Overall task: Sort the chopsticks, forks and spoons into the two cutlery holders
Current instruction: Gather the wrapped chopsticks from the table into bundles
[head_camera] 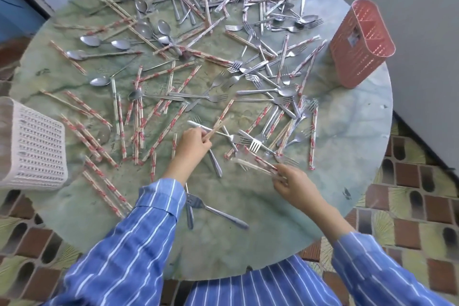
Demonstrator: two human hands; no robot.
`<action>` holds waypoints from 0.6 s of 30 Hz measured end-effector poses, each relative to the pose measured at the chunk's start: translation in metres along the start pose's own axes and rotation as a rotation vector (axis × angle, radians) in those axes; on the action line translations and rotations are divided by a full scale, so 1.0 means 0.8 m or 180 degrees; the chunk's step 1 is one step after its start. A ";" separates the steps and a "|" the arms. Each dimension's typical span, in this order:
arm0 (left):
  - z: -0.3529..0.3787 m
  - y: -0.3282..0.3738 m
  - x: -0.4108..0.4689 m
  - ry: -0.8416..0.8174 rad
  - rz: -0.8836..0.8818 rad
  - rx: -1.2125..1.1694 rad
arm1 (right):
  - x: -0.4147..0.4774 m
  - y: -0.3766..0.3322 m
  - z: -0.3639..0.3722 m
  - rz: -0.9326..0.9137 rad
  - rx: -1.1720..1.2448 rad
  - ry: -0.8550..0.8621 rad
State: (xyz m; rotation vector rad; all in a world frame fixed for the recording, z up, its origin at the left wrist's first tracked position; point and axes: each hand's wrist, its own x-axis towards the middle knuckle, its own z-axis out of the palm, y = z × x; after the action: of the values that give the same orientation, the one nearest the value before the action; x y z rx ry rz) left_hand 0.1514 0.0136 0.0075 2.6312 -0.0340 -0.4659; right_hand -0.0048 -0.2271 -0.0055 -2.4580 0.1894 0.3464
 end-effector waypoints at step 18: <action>-0.054 -0.075 -0.053 -0.0061 -0.0675 -0.1366 | -0.019 -0.015 -0.022 0.1417 0.3103 0.0303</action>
State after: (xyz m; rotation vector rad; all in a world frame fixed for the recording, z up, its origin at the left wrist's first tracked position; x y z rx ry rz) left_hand 0.1226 0.0901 0.0297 2.2158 0.3078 -0.5055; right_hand -0.0133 -0.2277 0.0189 -1.4496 0.7547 0.2363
